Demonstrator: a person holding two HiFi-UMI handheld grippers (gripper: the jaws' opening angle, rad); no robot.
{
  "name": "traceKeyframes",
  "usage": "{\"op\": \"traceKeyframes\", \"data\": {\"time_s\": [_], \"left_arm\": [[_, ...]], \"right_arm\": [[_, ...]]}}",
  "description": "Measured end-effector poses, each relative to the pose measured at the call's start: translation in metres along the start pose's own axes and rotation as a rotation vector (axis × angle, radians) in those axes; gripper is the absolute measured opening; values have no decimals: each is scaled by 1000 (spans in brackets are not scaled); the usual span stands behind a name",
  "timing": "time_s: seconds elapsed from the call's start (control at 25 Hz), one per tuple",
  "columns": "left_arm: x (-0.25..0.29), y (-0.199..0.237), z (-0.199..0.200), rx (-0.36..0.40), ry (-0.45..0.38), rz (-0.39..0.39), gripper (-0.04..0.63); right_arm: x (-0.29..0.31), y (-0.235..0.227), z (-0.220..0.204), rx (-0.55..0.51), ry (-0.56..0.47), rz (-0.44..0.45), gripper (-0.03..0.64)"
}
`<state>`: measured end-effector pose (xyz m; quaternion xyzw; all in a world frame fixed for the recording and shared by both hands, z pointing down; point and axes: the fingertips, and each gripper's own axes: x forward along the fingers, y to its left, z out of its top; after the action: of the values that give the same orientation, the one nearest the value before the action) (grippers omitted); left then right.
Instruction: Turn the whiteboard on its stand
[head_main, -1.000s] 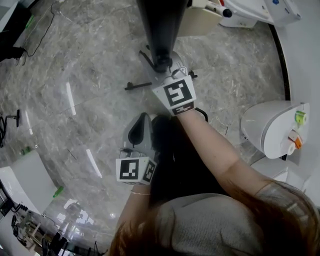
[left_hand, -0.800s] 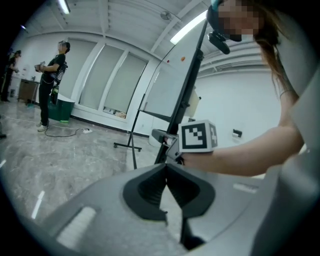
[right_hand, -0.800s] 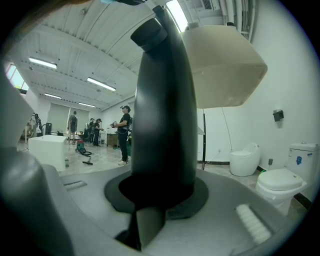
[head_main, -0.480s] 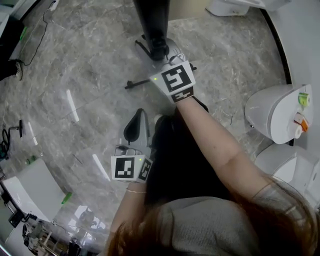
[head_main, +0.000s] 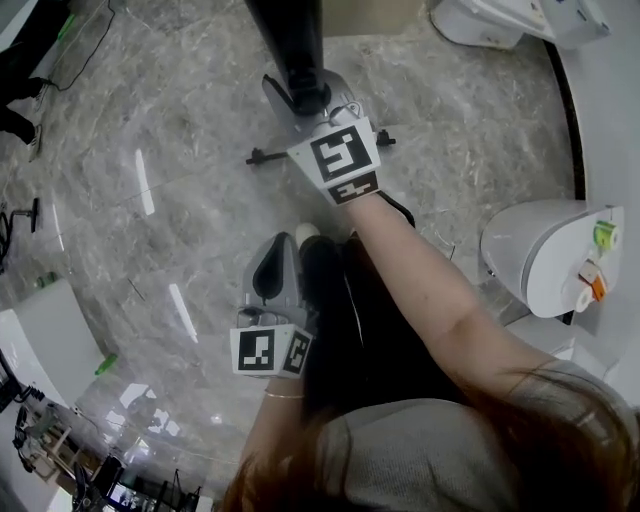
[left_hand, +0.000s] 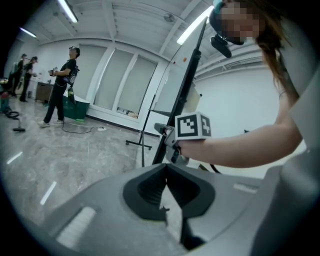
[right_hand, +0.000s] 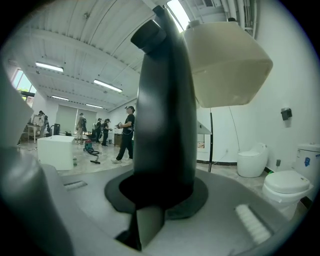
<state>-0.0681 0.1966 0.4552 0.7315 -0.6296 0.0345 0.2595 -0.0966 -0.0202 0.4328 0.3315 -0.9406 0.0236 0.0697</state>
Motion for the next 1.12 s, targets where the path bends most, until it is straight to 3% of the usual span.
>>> {"op": "traceKeyframes", "data": {"time_s": [0.12, 0.48, 0.68, 1.12], "left_arm": [[-11, -15, -14, -41, -5, 53, 0], [-29, -27, -15, -39, -43, 89, 0], [-40, -38, -18, -3, -55, 22, 1], [-113, -48, -63, 72, 23, -83, 0]], "right_arm": [[-4, 7, -1, -5, 2, 31, 74], [-44, 38, -6, -13, 12, 87, 71], [-70, 52, -8, -17, -4, 68, 72], [-144, 82, -16, -11, -58, 4, 77]]}}
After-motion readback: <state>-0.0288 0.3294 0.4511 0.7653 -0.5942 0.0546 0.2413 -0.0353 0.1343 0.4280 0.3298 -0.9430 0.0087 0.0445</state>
